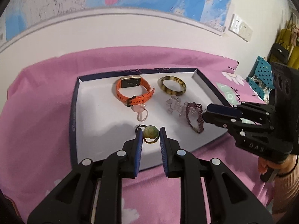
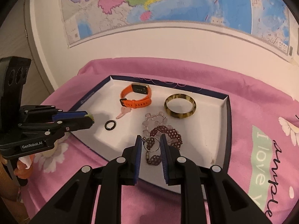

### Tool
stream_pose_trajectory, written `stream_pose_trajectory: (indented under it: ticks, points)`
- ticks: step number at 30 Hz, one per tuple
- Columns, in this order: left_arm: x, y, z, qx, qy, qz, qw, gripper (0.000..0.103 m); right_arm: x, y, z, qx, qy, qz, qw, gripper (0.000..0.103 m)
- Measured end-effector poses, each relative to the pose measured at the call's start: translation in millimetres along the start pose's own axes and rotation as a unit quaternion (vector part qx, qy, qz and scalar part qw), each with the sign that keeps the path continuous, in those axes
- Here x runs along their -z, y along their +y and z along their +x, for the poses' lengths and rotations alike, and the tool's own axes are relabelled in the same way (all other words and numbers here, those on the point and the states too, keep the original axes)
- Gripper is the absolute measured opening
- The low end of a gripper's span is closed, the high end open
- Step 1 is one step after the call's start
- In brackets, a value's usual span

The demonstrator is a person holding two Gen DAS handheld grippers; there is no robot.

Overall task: Organize jewelry
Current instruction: 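Carry the jade ring and silver ring with both grippers over the tray, then open both grippers to drop the jade and silver rings in the tray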

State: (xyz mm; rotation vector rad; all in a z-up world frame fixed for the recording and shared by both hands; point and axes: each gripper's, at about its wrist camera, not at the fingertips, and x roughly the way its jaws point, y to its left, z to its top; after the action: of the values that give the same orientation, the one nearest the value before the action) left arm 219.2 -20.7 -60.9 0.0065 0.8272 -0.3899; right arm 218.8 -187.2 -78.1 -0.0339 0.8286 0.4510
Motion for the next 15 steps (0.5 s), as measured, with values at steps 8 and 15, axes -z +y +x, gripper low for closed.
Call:
stream_pose_trajectory:
  ticks: [8, 15]
  points:
    - [1, 1, 23, -0.012, 0.024, -0.007, 0.9996, 0.021, 1, -1, 13, 0.006, 0.014, 0.009, 1.000, 0.019]
    - [3, 2, 11, -0.016, 0.005, -0.008, 0.9998, 0.034, 5, -5, -3, -0.004, -0.006, 0.023, 1.000, 0.026]
